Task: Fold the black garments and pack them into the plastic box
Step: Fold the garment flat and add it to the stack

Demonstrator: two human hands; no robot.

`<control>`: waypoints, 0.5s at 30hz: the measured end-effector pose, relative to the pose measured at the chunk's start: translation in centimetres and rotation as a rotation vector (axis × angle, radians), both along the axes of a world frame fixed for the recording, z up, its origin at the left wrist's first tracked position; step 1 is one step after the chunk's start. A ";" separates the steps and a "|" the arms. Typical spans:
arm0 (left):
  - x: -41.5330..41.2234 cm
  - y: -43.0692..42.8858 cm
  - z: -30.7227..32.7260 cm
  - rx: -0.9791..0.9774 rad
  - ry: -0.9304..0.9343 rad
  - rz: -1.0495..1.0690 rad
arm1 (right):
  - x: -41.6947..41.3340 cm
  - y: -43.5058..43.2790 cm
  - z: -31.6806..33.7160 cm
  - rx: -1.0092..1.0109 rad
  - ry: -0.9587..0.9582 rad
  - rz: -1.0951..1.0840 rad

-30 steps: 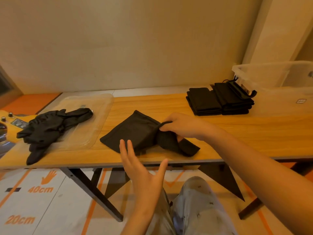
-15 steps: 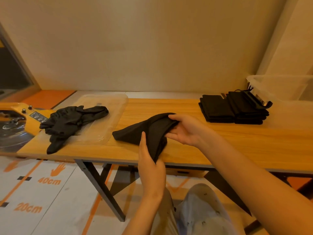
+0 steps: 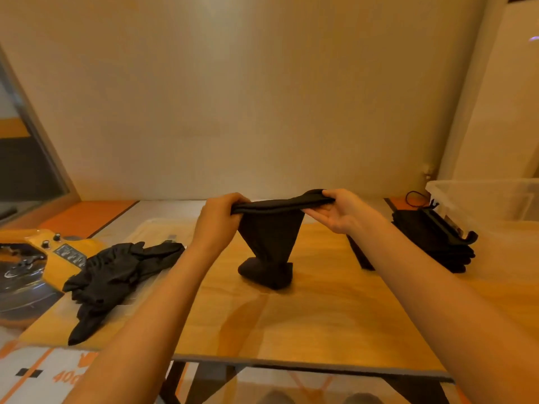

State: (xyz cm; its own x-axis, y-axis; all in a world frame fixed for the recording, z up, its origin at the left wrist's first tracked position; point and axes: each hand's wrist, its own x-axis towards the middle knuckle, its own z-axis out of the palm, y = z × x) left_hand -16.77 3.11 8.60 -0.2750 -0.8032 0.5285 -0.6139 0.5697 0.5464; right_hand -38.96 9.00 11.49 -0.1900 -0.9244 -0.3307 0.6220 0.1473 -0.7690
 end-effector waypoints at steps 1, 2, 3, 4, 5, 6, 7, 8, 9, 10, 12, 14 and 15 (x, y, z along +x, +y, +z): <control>-0.5 -1.8 1.3 -0.004 -0.027 -0.005 | -0.3 -1.4 0.6 -0.007 0.011 -0.008; -1.0 -3.6 2.6 -0.012 -0.048 -0.003 | -0.6 -2.7 1.2 -0.017 0.022 -0.015; -1.5 -5.1 3.8 -0.031 -0.060 0.006 | -0.9 -4.0 2.0 -0.030 0.033 -0.020; -2.0 -6.5 5.1 -0.056 -0.060 0.020 | -1.2 -5.2 2.7 -0.048 0.048 -0.028; -2.4 -7.7 6.3 -0.088 -0.046 0.031 | -1.4 -6.2 3.6 -0.071 0.062 -0.034; -2.7 -8.7 7.4 -0.117 -0.025 0.037 | -1.6 -7.2 4.5 -0.094 0.078 -0.039; -3.0 -9.5 8.4 -0.144 0.000 0.038 | -1.8 -8.0 5.4 -0.121 0.091 -0.044; -3.2 -10.1 9.2 -0.163 0.025 0.036 | -1.9 -8.6 6.2 -0.155 0.096 -0.053; -3.4 -10.5 9.8 -0.181 0.046 0.029 | -2.0 -8.9 7.0 -0.196 0.094 -0.065; -3.6 -10.6 10.3 -0.196 0.062 0.022 | -2.0 -8.9 7.7 -0.235 0.088 -0.080; -3.5 -9.9 10.3 -0.245 0.082 -0.006 | -1.9 -7.9 8.0 -0.289 0.106 -0.123; -3.0 -8.1 8.6 -0.274 0.092 -0.043 | -1.6 -5.9 6.7 -0.280 0.137 -0.172; -2.5 -7.0 7.4 -0.292 0.101 -0.063 | -1.4 -4.8 5.6 -0.269 0.130 -0.175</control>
State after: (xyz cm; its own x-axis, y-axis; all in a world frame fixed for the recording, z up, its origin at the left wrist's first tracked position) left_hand -19.30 -3.89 15.97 -0.2536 -0.5966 0.7614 -0.5232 0.7467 0.4108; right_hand -40.39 4.19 17.09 -0.3783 -0.9247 -0.0421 0.5139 -0.1719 -0.8404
